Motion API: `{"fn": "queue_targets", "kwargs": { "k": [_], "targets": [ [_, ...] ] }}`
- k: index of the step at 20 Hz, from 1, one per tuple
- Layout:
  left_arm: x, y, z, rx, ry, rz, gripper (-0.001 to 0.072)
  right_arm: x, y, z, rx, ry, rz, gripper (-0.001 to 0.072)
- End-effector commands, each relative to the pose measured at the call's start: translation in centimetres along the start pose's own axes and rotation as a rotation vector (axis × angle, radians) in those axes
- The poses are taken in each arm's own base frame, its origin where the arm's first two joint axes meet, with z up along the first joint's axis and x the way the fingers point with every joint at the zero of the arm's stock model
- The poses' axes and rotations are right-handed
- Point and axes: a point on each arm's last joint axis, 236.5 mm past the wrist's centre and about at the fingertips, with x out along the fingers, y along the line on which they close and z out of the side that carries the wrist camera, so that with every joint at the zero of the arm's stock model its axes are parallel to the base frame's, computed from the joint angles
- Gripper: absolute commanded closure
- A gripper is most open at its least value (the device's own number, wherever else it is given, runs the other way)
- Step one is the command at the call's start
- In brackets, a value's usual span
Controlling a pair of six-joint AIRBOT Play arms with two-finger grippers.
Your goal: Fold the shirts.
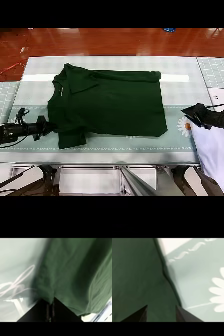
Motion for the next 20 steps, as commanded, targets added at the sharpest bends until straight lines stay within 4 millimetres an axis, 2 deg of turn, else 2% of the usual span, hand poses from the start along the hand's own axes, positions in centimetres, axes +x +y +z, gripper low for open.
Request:
{"fn": "queue_targets", "kwargs": {
  "k": [1,2,4,7,10,14,16,17,18,19,20],
  "targets": [
    [0.5,-0.9,0.3,0.052,0.011,-0.022,0.0684,-0.6,-4.2,-2.2,0.07,0.082,-0.157,0.0304],
    [0.4,-1.1,0.1,0.058,0.018,-0.027,0.0684,-0.5,-5.8,-3.6,0.127,0.123,-0.217,0.0304],
    [0.4,-1.1,0.0,0.058,0.023,-0.029,0.0684,0.4,-6.6,-6.6,0.178,0.205,-0.219,0.0301],
    [0.5,-1.1,0.0,0.058,0.022,-0.029,0.0684,2.2,-5.8,-9.1,0.228,0.264,-0.139,0.0301],
    [0.5,-1.1,0.1,0.058,0.021,-0.028,0.0684,4.1,-4.9,-11.3,0.198,0.382,-0.106,0.0301],
    [0.5,-1.1,0.1,0.058,0.021,-0.028,0.0684,8.4,-2.4,-10.0,0.222,0.346,-0.018,0.0302],
    [0.5,-1.1,0.1,0.056,0.021,-0.028,0.0684,10.4,-1.7,-10.2,0.229,0.355,-0.009,0.0316],
    [0.5,-1.2,0.1,0.034,0.018,-0.031,0.0684,11.3,-1.3,-10.0,0.21,0.358,-0.003,0.0413],
    [0.4,-1.6,0.4,0.008,0.01,-0.045,0.0684,11.8,-0.6,-9.8,0.177,0.366,0.01,0.0548],
    [0.1,-2.4,0.8,0.008,0.004,-0.071,0.0684,11.9,0.7,-8.9,0.125,0.362,0.035,0.0648],
    [-0.4,-3.7,1.3,0.024,-0.006,-0.111,0.0684,11.8,2.4,-7.5,0.081,0.342,0.067,0.069]
  ]
}}
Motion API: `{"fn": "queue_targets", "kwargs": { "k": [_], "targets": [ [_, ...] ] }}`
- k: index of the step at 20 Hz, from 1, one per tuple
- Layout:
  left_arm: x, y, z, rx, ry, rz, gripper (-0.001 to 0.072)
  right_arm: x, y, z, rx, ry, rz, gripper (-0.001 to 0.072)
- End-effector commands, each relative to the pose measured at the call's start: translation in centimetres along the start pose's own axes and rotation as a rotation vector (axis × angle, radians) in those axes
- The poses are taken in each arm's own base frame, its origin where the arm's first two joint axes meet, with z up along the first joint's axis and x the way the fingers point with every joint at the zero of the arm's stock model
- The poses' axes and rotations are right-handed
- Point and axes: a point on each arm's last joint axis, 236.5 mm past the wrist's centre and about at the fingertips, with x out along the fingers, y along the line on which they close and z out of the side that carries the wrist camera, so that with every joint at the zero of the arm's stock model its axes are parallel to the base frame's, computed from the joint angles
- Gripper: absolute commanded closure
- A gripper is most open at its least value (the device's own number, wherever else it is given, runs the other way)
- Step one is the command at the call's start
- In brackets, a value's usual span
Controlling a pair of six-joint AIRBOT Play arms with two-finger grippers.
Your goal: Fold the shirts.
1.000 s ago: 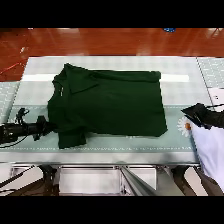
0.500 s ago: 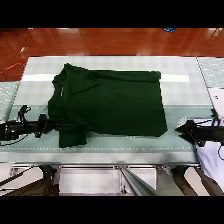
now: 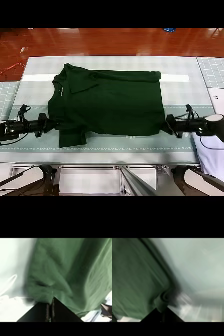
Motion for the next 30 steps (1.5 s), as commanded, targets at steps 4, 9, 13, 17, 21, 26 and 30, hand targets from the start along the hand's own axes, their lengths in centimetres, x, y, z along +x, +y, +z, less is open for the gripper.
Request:
{"fn": "queue_targets", "kwargs": {
  "k": [4,9,13,17,21,26,30],
  "targets": [
    [-6.4,-12.4,5.6,0.163,-0.171,-0.298,0.0684,-7.1,13.4,6.6,-0.376,-0.108,0.129,0.0691],
    [-22.1,-29.9,6.7,0.567,-0.568,-0.465,0.0684,-26.8,29.5,9.5,-0.765,-0.605,0.149,0.0691],
    [-34.4,-41.1,-0.1,0.893,-0.903,-0.469,0.0685,-39.6,36.4,3.5,-0.947,-0.935,0.163,0.0691],
    [-40.1,-43.7,-7.0,1.036,-1.136,-0.257,0.0684,-45.0,35.7,-4.6,-1.044,-1.098,0.09,0.0691],
    [-41.2,-45.0,-14.8,1.174,-1.228,-0.212,0.0684,-48.7,33.2,-11.0,-1.062,-1.245,0.002,0.0691],
    [-42.6,-41.4,-18.7,1.189,-1.313,-0.039,0.0684,-48.6,28.3,-13.6,-0.975,-1.25,-0.126,0.0691],
    [-43.8,-36.9,-18.1,1.032,-1.329,0.088,0.0684,-43.8,24.6,-11.3,-0.888,-1.089,-0.176,0.0691]
  ]
}}
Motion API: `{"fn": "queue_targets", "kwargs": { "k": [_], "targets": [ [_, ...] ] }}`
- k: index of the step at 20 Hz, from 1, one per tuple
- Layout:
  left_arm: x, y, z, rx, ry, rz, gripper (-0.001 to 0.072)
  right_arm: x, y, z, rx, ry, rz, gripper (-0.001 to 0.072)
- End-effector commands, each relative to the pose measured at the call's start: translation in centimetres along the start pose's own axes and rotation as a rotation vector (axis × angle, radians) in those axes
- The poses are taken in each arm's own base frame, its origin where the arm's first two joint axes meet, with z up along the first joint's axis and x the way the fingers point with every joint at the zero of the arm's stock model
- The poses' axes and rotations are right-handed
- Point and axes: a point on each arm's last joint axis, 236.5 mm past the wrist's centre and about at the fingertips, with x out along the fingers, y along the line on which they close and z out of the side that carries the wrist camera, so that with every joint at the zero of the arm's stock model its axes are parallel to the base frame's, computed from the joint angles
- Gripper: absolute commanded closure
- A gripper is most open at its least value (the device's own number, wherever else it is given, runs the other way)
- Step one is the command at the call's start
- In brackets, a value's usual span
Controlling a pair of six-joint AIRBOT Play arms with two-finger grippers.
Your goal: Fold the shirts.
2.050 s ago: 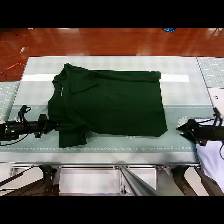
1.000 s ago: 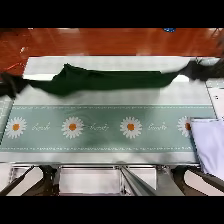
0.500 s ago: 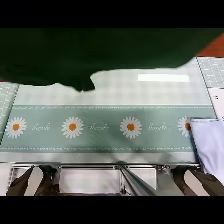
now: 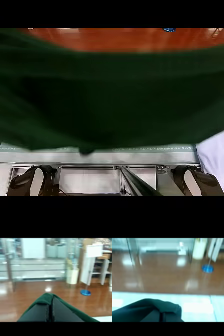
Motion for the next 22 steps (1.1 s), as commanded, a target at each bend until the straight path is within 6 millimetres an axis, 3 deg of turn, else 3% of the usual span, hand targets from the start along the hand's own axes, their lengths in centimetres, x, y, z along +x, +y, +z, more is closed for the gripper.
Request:
{"fn": "queue_targets", "kwargs": {
  "k": [1,4,8,12,16,19,22],
  "targets": [
    [-1.6,3.5,-2.8,-0.035,0.103,0.152,0.0684,1.9,-1.1,-5.6,0.053,0.17,-0.021,0.0691],
    [2.5,6.0,-8.8,-0.112,0.295,0.162,0.0684,6.5,-1.2,-10.3,0.121,0.293,0.033,0.0691],
    [10.4,8.8,-20.3,-0.314,0.562,0.108,0.0684,13.9,-0.7,-16.2,0.208,0.424,0.153,0.0691],
    [20.0,10.9,-30.9,-0.53,0.704,0.007,0.0684,23.1,-1.5,-20.5,0.302,0.506,0.23,0.0691],
    [26.8,11.9,-42.2,-0.625,0.9,-0.021,0.0684,32.7,-1.3,-26.7,0.398,0.59,0.256,0.0691],
    [31.1,12.3,-47.8,-0.656,0.958,-0.011,0.0684,39.5,-2.6,-29.8,0.433,0.612,0.212,0.0691],
    [33.9,12.6,-51.1,-0.701,0.983,-0.008,0.0684,44.3,-3.5,-31.1,0.514,0.656,0.2,0.0691]
  ]
}}
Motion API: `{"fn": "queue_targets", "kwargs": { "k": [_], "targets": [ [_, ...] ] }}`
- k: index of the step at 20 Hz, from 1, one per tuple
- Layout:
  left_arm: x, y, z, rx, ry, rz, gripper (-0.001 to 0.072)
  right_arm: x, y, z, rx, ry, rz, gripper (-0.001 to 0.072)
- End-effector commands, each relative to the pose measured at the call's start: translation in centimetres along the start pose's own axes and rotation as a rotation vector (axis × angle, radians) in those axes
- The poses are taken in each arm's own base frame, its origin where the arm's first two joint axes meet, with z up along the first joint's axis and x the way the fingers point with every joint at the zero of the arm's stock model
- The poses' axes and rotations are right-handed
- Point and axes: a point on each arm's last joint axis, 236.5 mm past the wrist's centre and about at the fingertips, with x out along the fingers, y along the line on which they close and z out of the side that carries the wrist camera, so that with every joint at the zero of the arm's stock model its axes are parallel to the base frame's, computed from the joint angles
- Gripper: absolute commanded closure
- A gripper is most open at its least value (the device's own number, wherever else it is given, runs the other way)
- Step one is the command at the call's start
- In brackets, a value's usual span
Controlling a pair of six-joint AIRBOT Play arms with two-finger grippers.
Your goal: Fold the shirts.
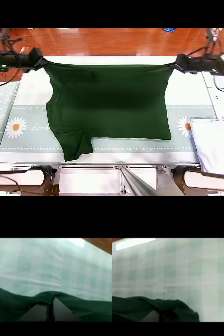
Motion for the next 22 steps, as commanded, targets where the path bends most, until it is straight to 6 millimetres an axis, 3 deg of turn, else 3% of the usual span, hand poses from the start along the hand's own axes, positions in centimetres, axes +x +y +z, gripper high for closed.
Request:
{"fn": "queue_targets", "kwargs": {
  "k": [1,4,7,9,11,14,16,21,22],
  "targets": [
    [5.7,1.5,-0.1,-0.082,0.063,-0.029,0.0684,6.0,-2.3,1.6,0.106,0.045,0.01,0.0691],
    [5.9,2.0,-1.6,-0.081,0.134,-0.027,0.0684,7.4,-2.5,0.5,0.133,0.12,0.026,0.0691],
    [4.0,2.2,-4.4,-0.027,0.271,-0.052,0.0684,6.3,-2.5,-1.2,0.133,0.205,0.037,0.069],
    [2.6,4.6,-8.8,0.085,0.461,0.008,0.0684,5.1,-3.1,-3.7,0.121,0.319,0.029,0.069],
    [1.8,7.6,-12.5,0.082,0.597,0.092,0.0684,4.2,-5.5,-6.2,0.07,0.429,-0.077,0.069],
    [1.9,9.3,-16.6,0.036,0.695,0.11,0.0684,3.2,-8.0,-8.5,0.058,0.522,-0.177,0.069],
    [2.2,9.8,-17.5,0.019,0.704,0.115,0.0684,3.5,-8.1,-10.0,0.069,0.563,-0.169,0.069],
    [2.2,9.6,-17.6,0.014,0.708,0.111,0.0683,5.4,-8.3,-13.5,0.093,0.618,-0.165,0.069],
    [2.1,9.5,-17.7,-0.01,0.714,0.118,0.0672,5.8,-7.9,-13.7,0.109,0.623,-0.155,0.0631]
  ]
}}
